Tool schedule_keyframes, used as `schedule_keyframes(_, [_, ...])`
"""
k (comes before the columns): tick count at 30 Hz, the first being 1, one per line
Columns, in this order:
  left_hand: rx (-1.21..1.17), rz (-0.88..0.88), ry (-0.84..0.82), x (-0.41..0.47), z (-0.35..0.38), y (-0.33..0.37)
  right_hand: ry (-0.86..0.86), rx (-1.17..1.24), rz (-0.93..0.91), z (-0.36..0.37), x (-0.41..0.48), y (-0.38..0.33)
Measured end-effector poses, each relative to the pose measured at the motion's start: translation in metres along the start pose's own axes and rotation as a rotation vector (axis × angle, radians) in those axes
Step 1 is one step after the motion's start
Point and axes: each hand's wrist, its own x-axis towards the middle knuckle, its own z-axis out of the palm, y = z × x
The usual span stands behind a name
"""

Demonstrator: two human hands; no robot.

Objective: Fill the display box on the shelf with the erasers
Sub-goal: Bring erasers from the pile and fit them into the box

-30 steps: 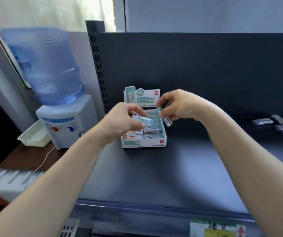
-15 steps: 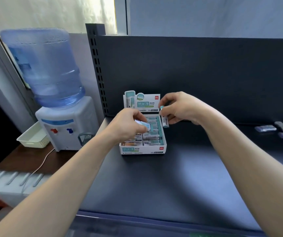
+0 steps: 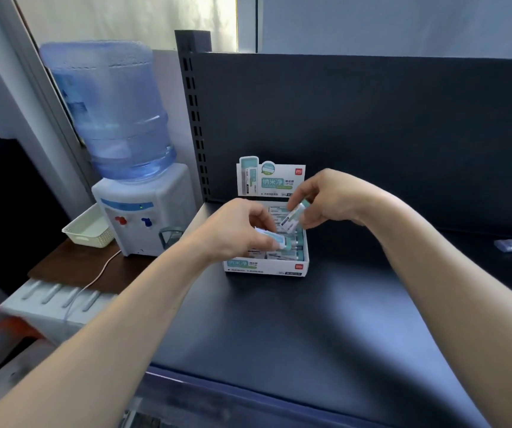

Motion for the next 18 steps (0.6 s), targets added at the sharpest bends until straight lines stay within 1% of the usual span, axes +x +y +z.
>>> schedule_keyframes(3, [0.054,0.025,-0.023,0.001,0.009,-0.002,-0.015,-0.010,0.019,0.002,0.000,0.001])
schedule_keyframes(8, [0.095,0.048,0.012,0.002,0.018,-0.002,-0.009,0.001,0.024,0.002,-0.004,0.005])
schedule_keyframes(12, [0.064,0.024,-0.039,0.000,0.016,-0.001,-0.029,-0.017,0.030,0.001,-0.009,0.005])
schedule_keyframes(15, [0.008,-0.016,-0.075,-0.002,0.011,-0.002,-0.044,0.019,0.035,0.002,-0.012,0.005])
schedule_keyframes(18, [0.004,-0.040,-0.079,-0.004,0.006,-0.002,-0.041,0.024,0.048,0.005,-0.012,0.005])
